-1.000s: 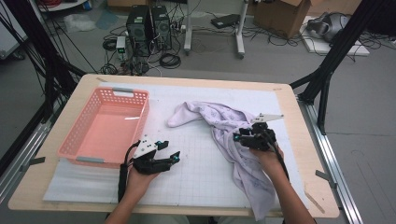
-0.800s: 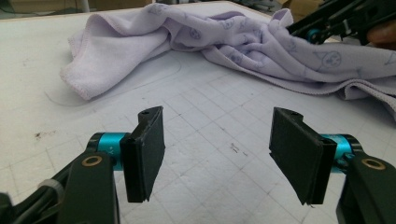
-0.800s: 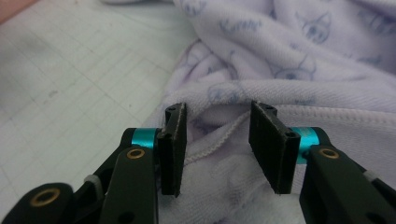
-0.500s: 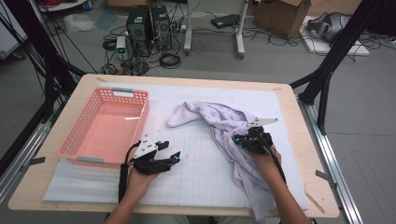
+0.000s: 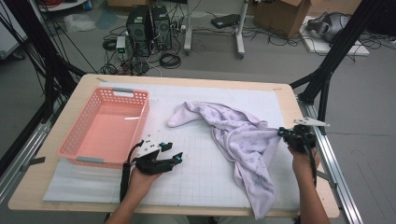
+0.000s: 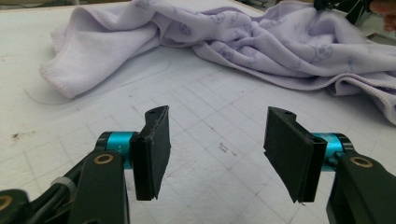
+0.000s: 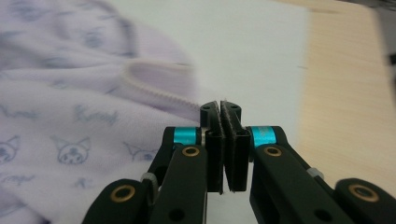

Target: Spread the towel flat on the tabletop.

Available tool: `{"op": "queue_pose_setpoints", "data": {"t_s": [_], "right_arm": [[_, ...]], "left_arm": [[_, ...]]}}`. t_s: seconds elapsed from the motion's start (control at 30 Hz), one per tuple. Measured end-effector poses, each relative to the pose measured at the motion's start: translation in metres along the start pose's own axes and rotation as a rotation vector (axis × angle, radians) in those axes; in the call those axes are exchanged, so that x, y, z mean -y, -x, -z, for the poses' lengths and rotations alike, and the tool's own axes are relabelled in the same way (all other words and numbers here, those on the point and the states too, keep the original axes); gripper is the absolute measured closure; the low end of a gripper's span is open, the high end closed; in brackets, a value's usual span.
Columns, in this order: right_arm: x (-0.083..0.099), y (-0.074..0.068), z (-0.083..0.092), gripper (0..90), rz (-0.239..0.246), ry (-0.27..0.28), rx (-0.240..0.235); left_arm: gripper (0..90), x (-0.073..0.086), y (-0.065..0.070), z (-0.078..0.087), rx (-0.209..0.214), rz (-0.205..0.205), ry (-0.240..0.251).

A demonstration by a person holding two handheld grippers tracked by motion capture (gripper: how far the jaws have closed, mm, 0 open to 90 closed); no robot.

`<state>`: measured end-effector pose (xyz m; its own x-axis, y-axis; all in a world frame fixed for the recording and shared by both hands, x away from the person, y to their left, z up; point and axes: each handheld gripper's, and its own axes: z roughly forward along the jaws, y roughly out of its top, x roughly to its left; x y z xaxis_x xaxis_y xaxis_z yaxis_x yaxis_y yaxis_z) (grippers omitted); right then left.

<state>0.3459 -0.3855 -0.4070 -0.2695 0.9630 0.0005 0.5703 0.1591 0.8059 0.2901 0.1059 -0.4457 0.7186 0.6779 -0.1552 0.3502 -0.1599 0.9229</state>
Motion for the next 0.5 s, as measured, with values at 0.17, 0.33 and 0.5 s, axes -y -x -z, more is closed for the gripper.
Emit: {"op": "queue_pose_setpoints", "data": {"t_s": [0.17, 0.33, 0.5], "right_arm": [[0.013, 0.017, 0.005, 86.8, -0.068, 0.017, 0.017], [0.015, 0.001, 0.019, 72.0, -0.026, 0.084, -0.041], [0.021, -0.015, 0.03, 66.9, 0.022, 0.123, -0.072]], "left_arm": [[40.9, -0.006, 0.006, -0.012, 0.026, -0.002, -0.015], [45.2, -0.013, 0.016, -0.034, 0.07, 0.019, -0.033], [46.4, -0.025, 0.036, -0.069, 0.131, 0.006, -0.079]]}}
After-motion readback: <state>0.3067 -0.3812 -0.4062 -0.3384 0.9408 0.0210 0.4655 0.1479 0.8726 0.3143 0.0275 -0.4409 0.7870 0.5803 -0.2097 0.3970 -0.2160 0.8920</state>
